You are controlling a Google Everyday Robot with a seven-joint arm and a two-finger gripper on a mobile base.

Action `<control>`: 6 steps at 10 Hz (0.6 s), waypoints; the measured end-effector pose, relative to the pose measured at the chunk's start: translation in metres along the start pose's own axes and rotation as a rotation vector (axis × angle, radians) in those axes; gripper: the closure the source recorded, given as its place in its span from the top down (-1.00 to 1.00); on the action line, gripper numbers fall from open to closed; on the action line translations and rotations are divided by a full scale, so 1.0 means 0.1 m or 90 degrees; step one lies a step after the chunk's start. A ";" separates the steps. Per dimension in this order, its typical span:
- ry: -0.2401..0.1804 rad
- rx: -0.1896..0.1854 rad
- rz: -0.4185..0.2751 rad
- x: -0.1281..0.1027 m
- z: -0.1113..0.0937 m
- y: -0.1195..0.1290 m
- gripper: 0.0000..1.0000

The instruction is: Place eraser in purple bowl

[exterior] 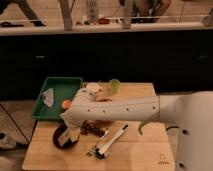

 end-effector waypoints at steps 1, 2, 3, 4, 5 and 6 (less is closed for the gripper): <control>0.000 -0.002 0.000 0.00 0.00 0.00 0.60; -0.001 -0.005 0.000 0.00 -0.01 0.01 0.60; -0.002 -0.008 -0.001 -0.01 -0.01 0.01 0.60; -0.003 -0.013 -0.002 -0.01 -0.02 0.02 0.60; -0.006 -0.015 -0.004 -0.01 -0.02 0.02 0.60; -0.008 -0.016 -0.005 -0.01 -0.02 0.03 0.60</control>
